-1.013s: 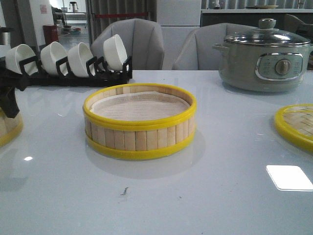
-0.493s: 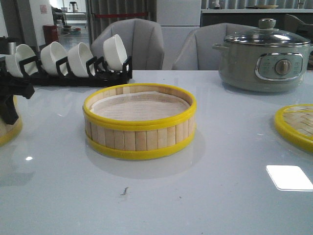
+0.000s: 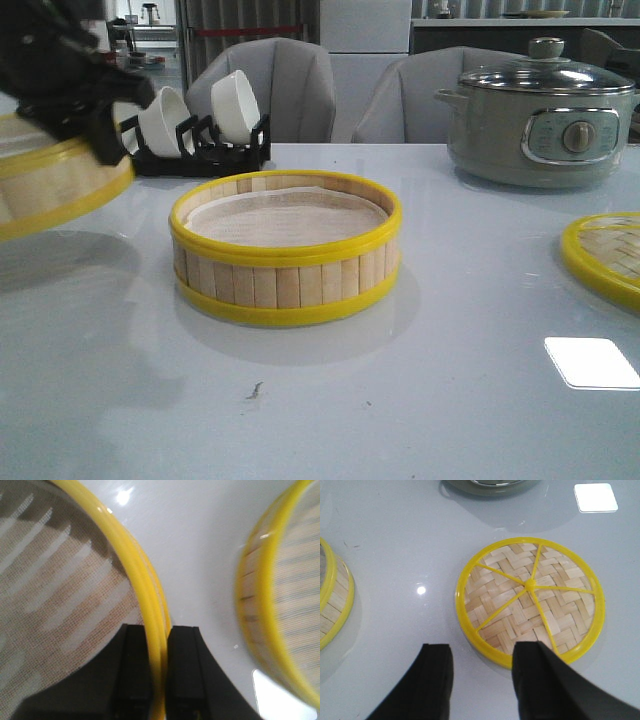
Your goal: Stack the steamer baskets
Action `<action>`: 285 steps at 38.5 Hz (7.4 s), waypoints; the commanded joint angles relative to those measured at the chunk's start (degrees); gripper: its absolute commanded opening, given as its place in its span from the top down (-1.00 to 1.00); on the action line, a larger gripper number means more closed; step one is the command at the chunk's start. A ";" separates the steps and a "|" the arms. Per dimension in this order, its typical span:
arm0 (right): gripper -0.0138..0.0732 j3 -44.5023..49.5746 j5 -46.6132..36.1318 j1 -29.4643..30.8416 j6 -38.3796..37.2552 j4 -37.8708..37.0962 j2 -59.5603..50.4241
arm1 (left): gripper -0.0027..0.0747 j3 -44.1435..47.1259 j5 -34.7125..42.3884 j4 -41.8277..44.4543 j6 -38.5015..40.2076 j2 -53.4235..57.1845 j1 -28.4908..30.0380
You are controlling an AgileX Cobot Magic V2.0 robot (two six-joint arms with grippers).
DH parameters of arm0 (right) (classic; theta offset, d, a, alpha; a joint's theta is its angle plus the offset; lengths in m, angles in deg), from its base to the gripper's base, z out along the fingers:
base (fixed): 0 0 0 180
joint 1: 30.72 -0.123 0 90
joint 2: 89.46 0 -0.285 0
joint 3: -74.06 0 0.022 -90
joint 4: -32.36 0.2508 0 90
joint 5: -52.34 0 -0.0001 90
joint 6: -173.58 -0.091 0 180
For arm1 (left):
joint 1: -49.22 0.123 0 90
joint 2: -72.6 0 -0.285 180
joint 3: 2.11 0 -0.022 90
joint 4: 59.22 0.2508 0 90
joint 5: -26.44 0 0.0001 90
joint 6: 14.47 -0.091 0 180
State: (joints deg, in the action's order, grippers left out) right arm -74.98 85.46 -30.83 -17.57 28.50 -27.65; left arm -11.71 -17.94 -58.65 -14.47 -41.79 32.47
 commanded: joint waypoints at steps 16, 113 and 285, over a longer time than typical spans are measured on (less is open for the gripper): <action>-0.22 -2.10 -4.15 0.01 0.18 -0.16 -0.41 | 0.69 -10.09 3.19 -1.14 0.00 2.61 -22.87; -0.22 -2.04 -4.23 0.01 0.18 -0.16 -0.41 | -0.04 -12.42 9.62 -1.40 0.00 -5.64 -26.67; 0.02 -1.87 -2.70 0.01 1.42 3.49 -0.36 | 0.69 57.68 29.03 0.48 3.00 81.02 9.29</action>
State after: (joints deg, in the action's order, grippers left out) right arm -74.98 86.56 -30.83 -17.43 32.36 -27.65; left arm 47.53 5.86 -57.89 -11.96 39.44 41.56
